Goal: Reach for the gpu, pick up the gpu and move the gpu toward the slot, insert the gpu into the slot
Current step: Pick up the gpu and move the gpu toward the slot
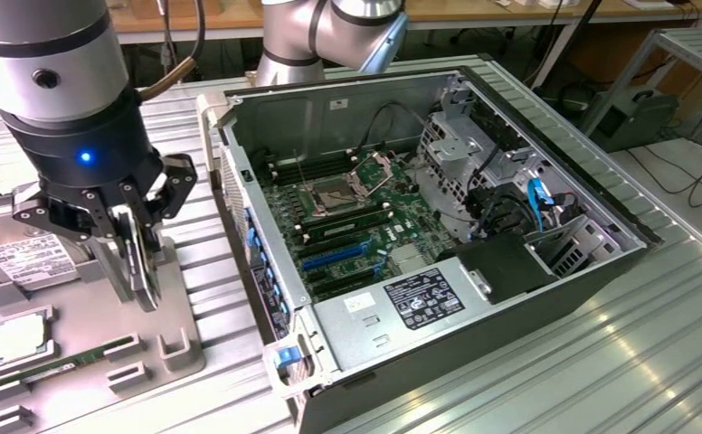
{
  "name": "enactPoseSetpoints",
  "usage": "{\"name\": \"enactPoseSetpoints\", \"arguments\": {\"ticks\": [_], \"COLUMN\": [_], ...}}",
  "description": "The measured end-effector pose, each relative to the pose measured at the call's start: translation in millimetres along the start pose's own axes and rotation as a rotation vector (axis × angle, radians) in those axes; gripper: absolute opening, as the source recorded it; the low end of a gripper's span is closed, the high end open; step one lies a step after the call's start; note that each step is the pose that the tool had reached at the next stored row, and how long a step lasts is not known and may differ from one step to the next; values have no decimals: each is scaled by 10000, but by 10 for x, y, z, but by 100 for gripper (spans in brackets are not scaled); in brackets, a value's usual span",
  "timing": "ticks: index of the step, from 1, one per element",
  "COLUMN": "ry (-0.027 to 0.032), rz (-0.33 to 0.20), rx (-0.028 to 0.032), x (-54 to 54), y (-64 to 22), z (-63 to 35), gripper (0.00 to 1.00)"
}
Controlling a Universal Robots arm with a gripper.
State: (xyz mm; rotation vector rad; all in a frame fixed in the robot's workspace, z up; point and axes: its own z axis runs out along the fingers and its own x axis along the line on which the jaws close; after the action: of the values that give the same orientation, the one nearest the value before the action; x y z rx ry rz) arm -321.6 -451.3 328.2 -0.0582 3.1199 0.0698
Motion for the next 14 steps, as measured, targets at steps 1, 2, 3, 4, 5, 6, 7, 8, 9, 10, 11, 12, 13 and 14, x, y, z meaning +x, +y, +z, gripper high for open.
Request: {"name": "enactPoseSetpoints", "arguments": {"ticks": [1,2,3,4,5,6,7,8,9,10,11,12,13,14], "ry": [0,0,0,1,0,1,0,1,1,1,0,0,-1,1], "rz": [0,0,1,0,0,0,0,0,0,0,0,0,0,0], "rx": [0,0,0,1,1,1,1,1,1,1,0,0,0,1], "x": [0,-1,-1,-1,-1,-2,-2,-2,-2,-3,-3,-3,-3,-3], "y": [1,1,2,2,3,3,4,4,5,6,6,6,6,7], "z": [-20,-35,-48,-60,-70,-80,-90,-99,-118,-128,-134,-139,-146,-154], "gripper": [28,28,28,28,28,28,28,28,28,28,28,28,28,28]}}
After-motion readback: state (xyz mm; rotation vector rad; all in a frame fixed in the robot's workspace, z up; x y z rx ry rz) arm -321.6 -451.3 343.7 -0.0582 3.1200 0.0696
